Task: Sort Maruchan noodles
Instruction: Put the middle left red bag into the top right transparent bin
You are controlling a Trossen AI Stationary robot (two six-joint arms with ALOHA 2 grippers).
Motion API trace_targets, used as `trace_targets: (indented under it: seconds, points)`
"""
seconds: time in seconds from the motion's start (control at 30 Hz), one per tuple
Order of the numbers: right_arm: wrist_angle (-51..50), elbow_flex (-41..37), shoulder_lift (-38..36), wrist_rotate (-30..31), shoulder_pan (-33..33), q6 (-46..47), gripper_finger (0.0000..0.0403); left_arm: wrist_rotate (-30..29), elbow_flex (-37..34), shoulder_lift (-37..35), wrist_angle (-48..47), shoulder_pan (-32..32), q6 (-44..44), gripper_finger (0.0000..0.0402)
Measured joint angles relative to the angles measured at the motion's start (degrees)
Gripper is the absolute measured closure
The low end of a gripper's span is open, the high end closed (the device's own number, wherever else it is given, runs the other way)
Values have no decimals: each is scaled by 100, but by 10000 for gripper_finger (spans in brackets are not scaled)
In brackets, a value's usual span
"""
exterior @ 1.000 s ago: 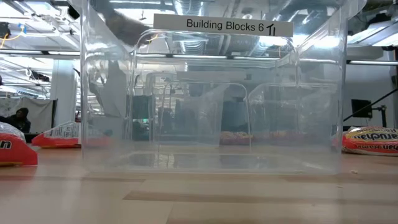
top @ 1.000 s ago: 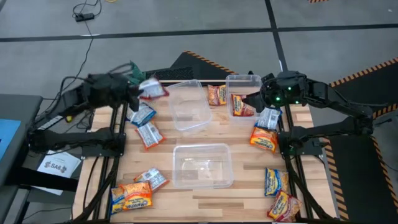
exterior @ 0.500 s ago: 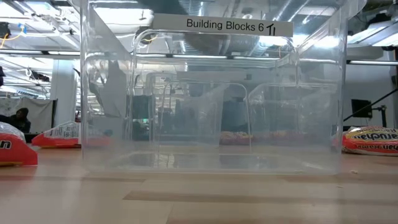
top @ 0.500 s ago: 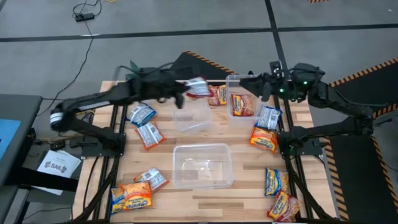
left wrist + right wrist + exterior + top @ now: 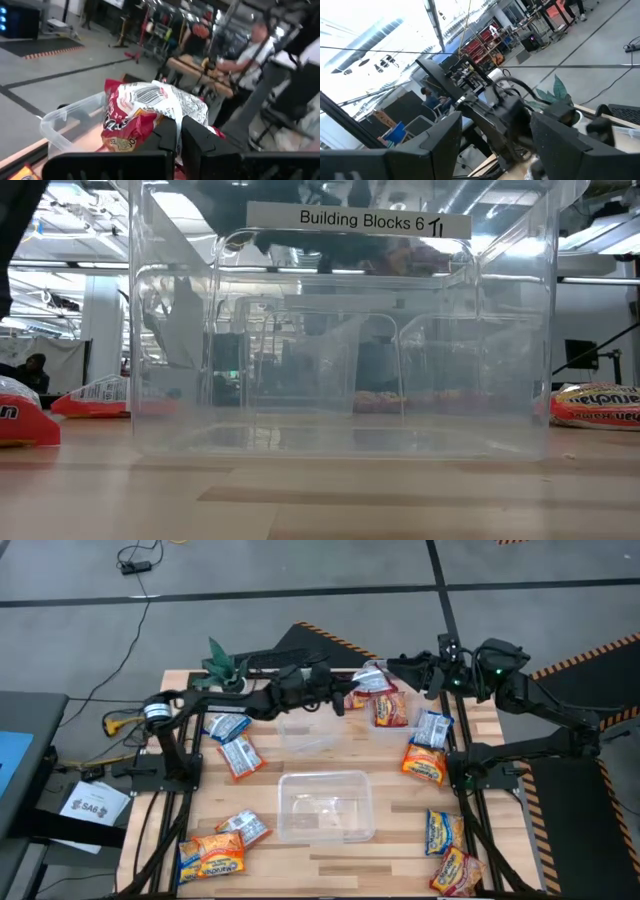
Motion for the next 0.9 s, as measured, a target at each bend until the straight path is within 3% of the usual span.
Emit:
trace_targets:
  seconds: [0.13, 0.23, 0.43, 0.53, 0.7, 0.9]
  points:
    - [5, 0, 2, 3, 0, 0, 143, -595, 2, 407, 481, 0, -144, 401]
    - [5, 0, 1, 3, 0, 2, 143, -611, 163, 724, 497, 13, -161, 394]
    - [7, 0, 24, 5, 0, 17, 143, -358, 1251, 1380, 96, -96, -228, 327]
    - [7, 1, 24, 5, 0, 23, 143, -264, 1931, 1625, -668, -185, -61, 280]
    - [12, 0, 24, 7, 0, 22, 143, -304, 2896, 1609, -2767, -222, 788, 210]
    - [10, 0, 24, 15, -25, -32, 143, -214, 3924, 1400, -4854, 51, 1437, 165]
